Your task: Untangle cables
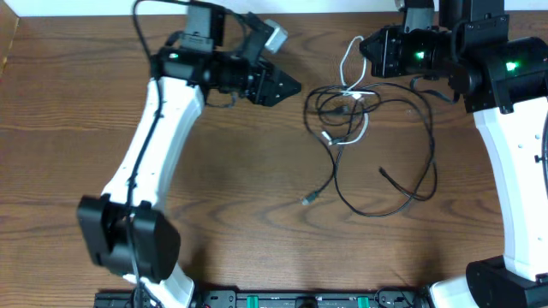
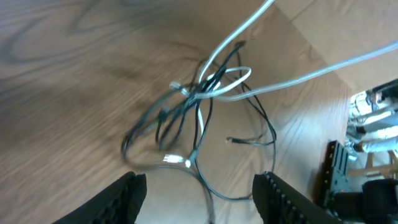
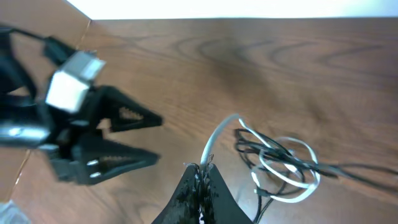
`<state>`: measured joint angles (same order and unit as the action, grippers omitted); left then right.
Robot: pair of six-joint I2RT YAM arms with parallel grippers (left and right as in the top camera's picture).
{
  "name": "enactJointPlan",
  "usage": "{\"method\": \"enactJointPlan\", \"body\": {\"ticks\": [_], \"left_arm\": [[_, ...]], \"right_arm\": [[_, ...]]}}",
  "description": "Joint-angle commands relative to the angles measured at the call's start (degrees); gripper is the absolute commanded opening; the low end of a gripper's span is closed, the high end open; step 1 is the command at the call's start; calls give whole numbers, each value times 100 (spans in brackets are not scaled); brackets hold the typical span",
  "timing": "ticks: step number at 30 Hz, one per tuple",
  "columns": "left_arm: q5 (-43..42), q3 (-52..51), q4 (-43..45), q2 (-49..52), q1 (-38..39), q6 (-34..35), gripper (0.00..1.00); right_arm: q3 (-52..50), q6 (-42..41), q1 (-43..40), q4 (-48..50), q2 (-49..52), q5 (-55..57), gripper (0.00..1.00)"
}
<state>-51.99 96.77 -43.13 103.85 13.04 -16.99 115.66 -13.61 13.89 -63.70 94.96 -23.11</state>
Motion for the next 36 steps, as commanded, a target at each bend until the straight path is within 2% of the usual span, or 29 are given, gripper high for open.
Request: {"method": "enactJointPlan", "body": {"ticks": [1, 18, 25, 31, 32, 33, 34, 35, 36], "left_arm": [[-7, 20, 155, 317, 155, -114, 61], [7, 20, 1097, 1565, 785, 275, 63], [129, 20, 1130, 1727, 914, 275, 52], [173, 20, 1137, 1727, 1043, 273, 50], [195, 20, 1137, 1729, 1069, 273, 47], [278, 20, 1137, 1729, 1102, 273, 33], [461, 20, 1132, 1729, 1139, 278, 13], [739, 20, 1126, 1729, 1172, 380, 7], [1213, 20, 1113, 1729, 1200, 656, 8]], "right_arm": [[15, 105, 28, -46, -122, -170, 1], [15, 149, 28, -162, -131, -302, 1], [15, 168, -7, -160, -144, -428, 1], [17, 168, -46, -157, -166, -450, 1], [17, 168, -46, -155, -175, -450, 1], [17, 168, -46, -151, -179, -448, 1], [17, 168, -48, -142, -186, -448, 1], [17, 170, -48, -122, -186, -442, 1], [17, 175, -59, -101, -186, -426, 1]]}}
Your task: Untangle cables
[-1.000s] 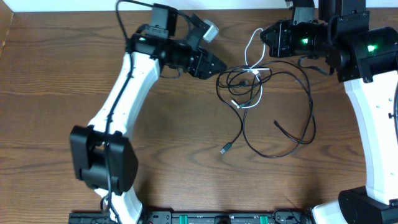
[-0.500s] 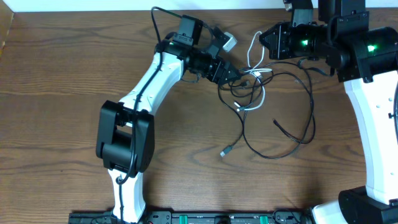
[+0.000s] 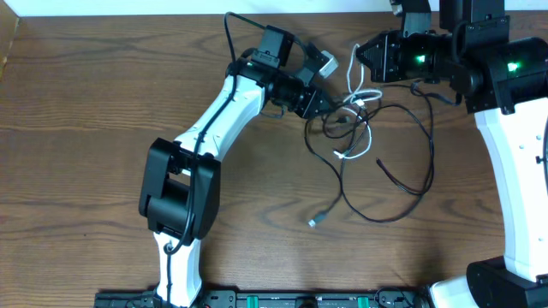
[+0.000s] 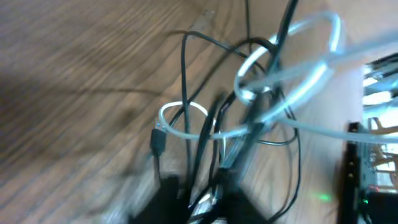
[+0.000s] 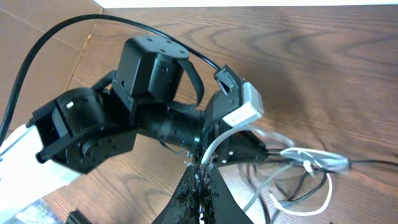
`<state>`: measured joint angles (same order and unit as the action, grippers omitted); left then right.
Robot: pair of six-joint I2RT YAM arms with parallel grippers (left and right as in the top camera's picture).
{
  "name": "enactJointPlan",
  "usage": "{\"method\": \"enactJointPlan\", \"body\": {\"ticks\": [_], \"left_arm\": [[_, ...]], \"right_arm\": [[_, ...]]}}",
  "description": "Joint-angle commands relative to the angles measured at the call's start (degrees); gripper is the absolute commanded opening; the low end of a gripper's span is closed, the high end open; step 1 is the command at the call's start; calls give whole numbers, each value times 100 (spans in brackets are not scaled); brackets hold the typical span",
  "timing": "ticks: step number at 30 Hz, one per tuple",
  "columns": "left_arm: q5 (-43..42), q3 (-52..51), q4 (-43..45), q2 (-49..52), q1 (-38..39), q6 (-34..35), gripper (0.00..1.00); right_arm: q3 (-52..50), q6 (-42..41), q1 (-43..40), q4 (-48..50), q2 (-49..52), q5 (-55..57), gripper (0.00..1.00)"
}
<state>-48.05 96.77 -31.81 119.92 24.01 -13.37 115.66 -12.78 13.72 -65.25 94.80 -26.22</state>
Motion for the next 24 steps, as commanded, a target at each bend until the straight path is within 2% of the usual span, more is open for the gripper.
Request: {"method": "enactJointPlan", "body": {"ticks": [1, 5, 7, 9, 17, 23, 24], "left_arm": [[1287, 20, -33, 122, 116, 557, 7], [3226, 20, -212, 122, 46, 1552, 7], [3849, 20, -352, 122, -57, 1875, 7], [4109, 20, -501, 122, -210, 2074, 7], [4017, 20, -861, 122, -721, 2354, 7], [2815, 28, -809, -68, -763, 1744, 7], [2629, 33, -796, -179, -756, 1744, 7]], "right_arm": [[22, 111, -63, 76, -173, -114, 1], [127, 109, -439, 118, -262, -26, 1], [221, 107, -743, 168, -343, -24, 1], [313, 103, -1143, 267, -461, 66, 1], [372, -142, -2791, 549, -870, 332, 1], [367, 181, -2900, 44, -715, -282, 1], [367, 273, -2824, -61, -658, -289, 6]]}}
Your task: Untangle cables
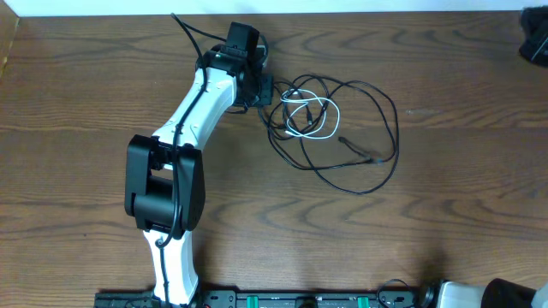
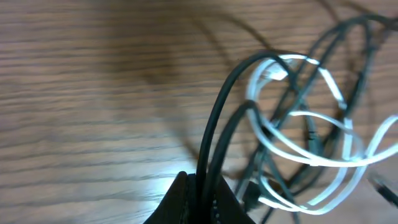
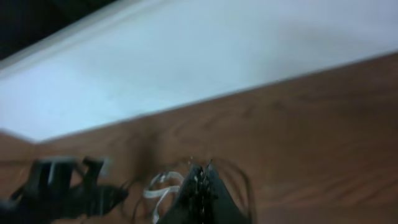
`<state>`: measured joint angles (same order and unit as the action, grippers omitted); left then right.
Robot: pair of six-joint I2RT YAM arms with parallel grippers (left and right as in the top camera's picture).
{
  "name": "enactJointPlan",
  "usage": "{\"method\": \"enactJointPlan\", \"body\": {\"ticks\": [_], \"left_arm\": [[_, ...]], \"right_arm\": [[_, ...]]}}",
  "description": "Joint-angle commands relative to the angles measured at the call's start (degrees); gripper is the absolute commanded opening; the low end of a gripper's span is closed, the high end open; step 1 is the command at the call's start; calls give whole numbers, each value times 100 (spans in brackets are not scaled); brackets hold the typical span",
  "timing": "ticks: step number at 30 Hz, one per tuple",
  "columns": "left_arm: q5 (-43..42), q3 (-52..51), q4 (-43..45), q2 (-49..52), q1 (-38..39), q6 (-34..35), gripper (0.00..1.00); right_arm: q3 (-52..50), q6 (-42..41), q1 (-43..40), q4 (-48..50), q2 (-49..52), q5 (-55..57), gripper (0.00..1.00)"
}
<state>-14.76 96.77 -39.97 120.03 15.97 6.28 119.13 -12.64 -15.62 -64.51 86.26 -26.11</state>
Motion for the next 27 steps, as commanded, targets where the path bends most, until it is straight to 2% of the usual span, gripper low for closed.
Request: {"method": "enactJointPlan", "body": {"ticks": [1, 5, 8, 15, 22, 27], "left_arm": [[-837, 37, 37, -313, 50, -221, 7], [-1187, 44, 146, -990, 50, -195, 8], [-1182, 44, 164, -1576, 50, -105, 7], [-1176, 44, 144, -2406, 48, 262, 7], [-1178, 44, 74, -2463, 44, 789, 7], [-1176, 44, 48, -2463, 44, 1084, 7]], "right_arm": [[13, 367, 197, -223, 245, -299, 13], [7, 774, 739, -592, 459, -297, 48], [7, 1029, 1163, -782, 706, -293, 60], [4, 1469, 2041, -901, 1412, -297, 66], [4, 1904, 2717, -844, 2072, -299, 70], [4, 1886, 3132, -719, 2535, -302, 70]]}}
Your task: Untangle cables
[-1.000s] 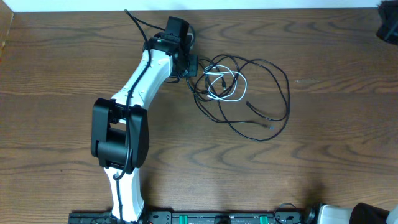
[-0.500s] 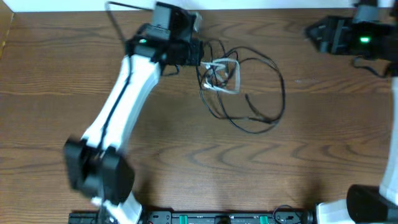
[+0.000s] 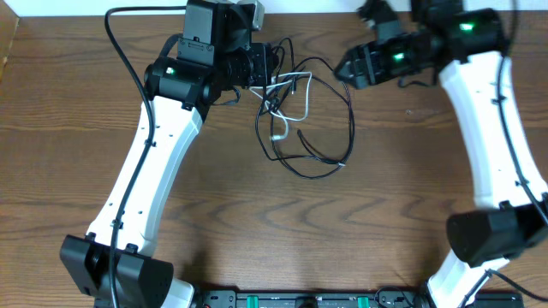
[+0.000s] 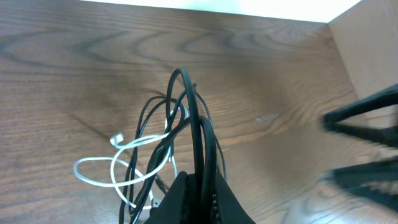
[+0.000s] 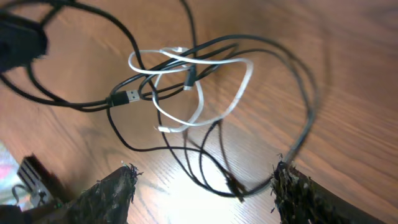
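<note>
A tangle of black cable (image 3: pixel 321 167) and thinner white cable (image 5: pixel 244 78) lies at the middle back of the wooden table (image 3: pixel 77 111). My left gripper (image 3: pixel 267 67) is at the tangle's upper left, shut on a doubled black strand (image 4: pixel 186 93) that loops up from its fingers (image 4: pixel 186 193). White loops (image 4: pixel 93 160) hang to the left below it. My right gripper (image 3: pixel 341 68) is at the tangle's upper right, open, with its fingers (image 5: pixel 112 193) spread over the cables and nothing between them. A black USB plug (image 5: pixel 127 98) shows in the knot.
A black rail with green connectors (image 3: pixel 300 299) runs along the front edge. The table's back edge meets a white wall (image 3: pixel 86 7) just behind both grippers. A cardboard-coloured strip (image 3: pixel 7 43) borders the far left.
My right gripper was shut and almost out of the overhead view at the far right; now it is open at the tangle's upper right. The left still holds the black strand, and the tangle is narrower.
First my right gripper held the white cable raised while the left stood open to the tangle's left. Then the left was shut in the black strands, the right still holding. Later the right had let go and was far away. Now it is back, open.
</note>
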`<state>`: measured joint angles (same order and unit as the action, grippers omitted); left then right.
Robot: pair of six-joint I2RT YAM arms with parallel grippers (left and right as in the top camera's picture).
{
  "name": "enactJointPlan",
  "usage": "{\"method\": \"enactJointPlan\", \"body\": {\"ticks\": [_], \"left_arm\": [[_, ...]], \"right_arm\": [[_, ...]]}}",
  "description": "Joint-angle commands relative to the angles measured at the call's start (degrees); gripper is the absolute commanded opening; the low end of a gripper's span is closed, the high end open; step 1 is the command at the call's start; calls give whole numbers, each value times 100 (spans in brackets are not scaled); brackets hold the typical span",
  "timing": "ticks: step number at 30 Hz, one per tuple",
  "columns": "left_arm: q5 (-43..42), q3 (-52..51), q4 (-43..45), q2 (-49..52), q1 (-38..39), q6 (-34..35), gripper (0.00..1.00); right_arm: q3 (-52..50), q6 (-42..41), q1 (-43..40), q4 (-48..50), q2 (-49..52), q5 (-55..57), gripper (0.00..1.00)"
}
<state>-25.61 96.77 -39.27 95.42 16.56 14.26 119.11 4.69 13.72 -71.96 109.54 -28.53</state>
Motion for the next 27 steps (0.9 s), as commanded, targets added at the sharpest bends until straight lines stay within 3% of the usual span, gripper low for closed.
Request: {"method": "enactJointPlan", "body": {"ticks": [1, 9, 17, 27], "left_arm": [[-94, 44, -59, -2, -15, 304, 7], [168, 42, -459, 7, -15, 352, 7], [160, 42, -719, 4, -15, 883, 7], [-66, 42, -719, 4, -15, 1005, 7]], "right_arm": [[7, 157, 273, 42, 299, -57, 70], [9, 739, 717, 424, 892, -55, 71], [7, 1399, 872, 977, 1445, 0, 71], [7, 944, 658, 1233, 2035, 417, 66]]}}
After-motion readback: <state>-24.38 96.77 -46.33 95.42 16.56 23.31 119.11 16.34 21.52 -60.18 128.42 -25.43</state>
